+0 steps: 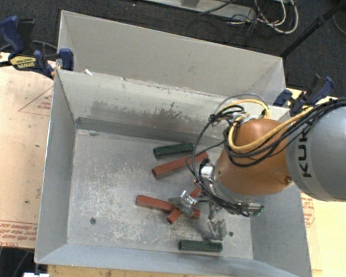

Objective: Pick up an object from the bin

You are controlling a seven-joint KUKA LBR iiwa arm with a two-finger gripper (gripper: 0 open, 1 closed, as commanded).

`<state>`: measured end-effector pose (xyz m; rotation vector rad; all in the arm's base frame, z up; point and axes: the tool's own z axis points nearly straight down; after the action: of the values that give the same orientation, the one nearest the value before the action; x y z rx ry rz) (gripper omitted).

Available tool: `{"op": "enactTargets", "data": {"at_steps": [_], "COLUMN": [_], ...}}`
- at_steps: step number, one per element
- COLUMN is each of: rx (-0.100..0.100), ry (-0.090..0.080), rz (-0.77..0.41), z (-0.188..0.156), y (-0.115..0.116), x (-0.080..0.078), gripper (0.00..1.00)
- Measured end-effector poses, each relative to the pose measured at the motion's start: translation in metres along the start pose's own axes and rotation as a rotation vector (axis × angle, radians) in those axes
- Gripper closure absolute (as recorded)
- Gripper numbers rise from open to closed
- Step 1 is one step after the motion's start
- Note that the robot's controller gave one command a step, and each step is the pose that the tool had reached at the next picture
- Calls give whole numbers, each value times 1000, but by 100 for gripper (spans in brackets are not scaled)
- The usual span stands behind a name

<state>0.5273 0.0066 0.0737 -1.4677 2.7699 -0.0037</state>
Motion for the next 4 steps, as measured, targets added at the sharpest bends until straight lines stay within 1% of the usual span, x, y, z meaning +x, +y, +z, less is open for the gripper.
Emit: {"op": "enactTargets", "data": {"at_steps": [1,2,3,4], "rx": [-2,4,-3,-4], "ry": [-6,-2,-3,0], "rz": [25,124,80,70], "z": [-2,-13,-6,4], "y": [40,-37,-33,-38], "x": [-77,-63,-120,-111], "gripper": [0,0,0,0]}}
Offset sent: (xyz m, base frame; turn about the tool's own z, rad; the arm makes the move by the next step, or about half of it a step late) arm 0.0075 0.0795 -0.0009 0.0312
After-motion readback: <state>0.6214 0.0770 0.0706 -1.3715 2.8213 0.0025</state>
